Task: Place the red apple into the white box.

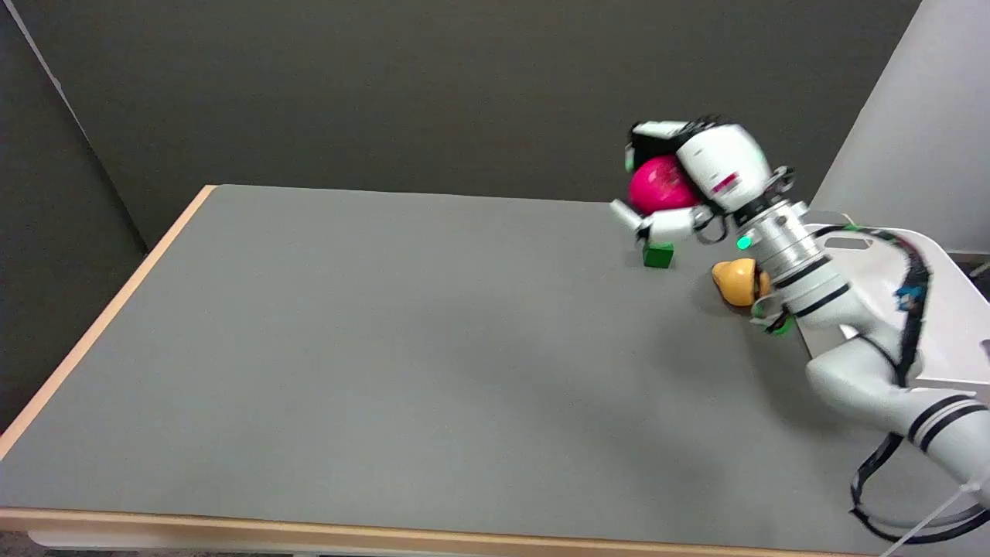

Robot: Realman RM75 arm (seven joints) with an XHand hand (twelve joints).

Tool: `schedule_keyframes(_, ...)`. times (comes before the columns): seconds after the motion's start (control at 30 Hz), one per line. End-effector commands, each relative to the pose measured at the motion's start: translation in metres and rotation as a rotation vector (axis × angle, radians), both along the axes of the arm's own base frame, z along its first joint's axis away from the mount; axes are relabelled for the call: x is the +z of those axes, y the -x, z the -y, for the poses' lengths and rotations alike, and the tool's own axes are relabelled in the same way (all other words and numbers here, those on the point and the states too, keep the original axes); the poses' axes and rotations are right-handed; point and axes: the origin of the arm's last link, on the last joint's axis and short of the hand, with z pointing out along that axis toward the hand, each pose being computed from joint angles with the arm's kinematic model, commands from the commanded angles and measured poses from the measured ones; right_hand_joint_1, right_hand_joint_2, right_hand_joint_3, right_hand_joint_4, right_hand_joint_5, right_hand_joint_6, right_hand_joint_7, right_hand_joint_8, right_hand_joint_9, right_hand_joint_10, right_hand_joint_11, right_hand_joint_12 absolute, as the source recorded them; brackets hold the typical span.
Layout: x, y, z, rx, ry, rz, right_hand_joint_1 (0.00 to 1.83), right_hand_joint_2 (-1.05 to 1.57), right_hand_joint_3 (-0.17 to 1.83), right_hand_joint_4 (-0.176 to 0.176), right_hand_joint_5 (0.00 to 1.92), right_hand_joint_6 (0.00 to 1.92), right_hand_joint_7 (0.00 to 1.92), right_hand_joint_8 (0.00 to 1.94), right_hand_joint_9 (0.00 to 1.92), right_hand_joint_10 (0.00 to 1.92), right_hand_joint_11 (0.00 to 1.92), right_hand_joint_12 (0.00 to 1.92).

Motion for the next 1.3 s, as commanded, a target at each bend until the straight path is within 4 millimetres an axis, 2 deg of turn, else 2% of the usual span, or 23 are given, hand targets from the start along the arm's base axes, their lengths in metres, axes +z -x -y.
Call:
schedule_keyframes(0.03,0.125,-0.077,-0.024,0.036,0.377,-0.066,1.09,0.66,0.92,0.044,1.04,1.92,1.07,1.94,1.3,1.92,1.11,1.92)
schedule_keyframes(0.23,0.168,-0.075,-0.043,-0.007,0.517,-0.02,1.09,0.66,0.93,0.042,1.04,1.92,1.07,1.94,1.3,1.92,1.12,1.92)
schedule_keyframes(0.43,0.204,-0.058,-0.088,-0.039,0.651,0.033,1.09,0.66,0.93,0.042,1.04,1.92,1.07,1.94,1.3,1.92,1.12,1.92)
schedule_keyframes(0.73,0.23,-0.009,-0.16,-0.111,0.813,0.105,1.1,0.66,0.93,0.042,1.04,1.92,1.07,1.94,1.3,1.92,1.12,1.92)
schedule_keyframes(0.9,0.233,0.016,-0.186,-0.145,0.867,0.136,1.1,0.66,0.93,0.041,1.05,1.92,1.08,1.94,1.3,1.92,1.12,1.92)
schedule_keyframes(1.1,0.228,0.044,-0.194,-0.19,0.875,0.148,1.11,0.66,0.92,0.039,1.06,1.92,1.1,1.94,1.31,1.92,1.13,1.92)
schedule_keyframes(1.3,0.214,0.069,-0.178,-0.249,0.814,0.147,1.1,0.66,0.93,0.038,1.05,1.92,1.09,1.94,1.31,1.92,1.13,1.92)
